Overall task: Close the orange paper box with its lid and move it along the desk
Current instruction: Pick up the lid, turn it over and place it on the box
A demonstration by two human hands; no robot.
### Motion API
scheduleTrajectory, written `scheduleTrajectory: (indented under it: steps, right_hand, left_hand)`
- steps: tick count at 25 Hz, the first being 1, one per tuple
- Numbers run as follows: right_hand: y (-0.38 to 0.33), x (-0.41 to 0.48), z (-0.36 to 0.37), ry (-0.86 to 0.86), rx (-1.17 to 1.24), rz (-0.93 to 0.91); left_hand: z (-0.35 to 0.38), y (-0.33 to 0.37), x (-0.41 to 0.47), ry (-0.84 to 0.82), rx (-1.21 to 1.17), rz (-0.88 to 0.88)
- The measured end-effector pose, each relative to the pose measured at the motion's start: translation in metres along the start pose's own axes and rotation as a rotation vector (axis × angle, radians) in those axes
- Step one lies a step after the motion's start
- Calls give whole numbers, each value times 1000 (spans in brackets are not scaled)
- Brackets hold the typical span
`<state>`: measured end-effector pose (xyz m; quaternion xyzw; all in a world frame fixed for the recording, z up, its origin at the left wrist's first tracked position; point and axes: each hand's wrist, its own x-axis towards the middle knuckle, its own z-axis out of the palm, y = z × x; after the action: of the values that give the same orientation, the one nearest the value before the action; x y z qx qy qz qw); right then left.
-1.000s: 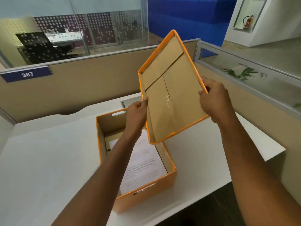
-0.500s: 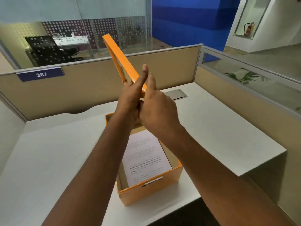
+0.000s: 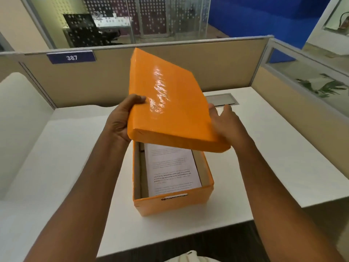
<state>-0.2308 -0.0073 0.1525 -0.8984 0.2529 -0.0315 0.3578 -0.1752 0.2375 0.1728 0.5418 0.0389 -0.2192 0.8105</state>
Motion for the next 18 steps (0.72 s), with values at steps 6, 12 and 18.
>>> scheduleTrajectory:
  steps: [6,12,18]
  right_hand:
    - [47,11,35,-156,134,88]
    - [81,-13,75,-45,148,53]
    - [106,-41,109,72,129,19]
  left_hand:
    - [-26,-40,-4,63,193,50]
    - [-51,-99,-21,323,684,192]
    - [-74,-154,-25,298,720,126]
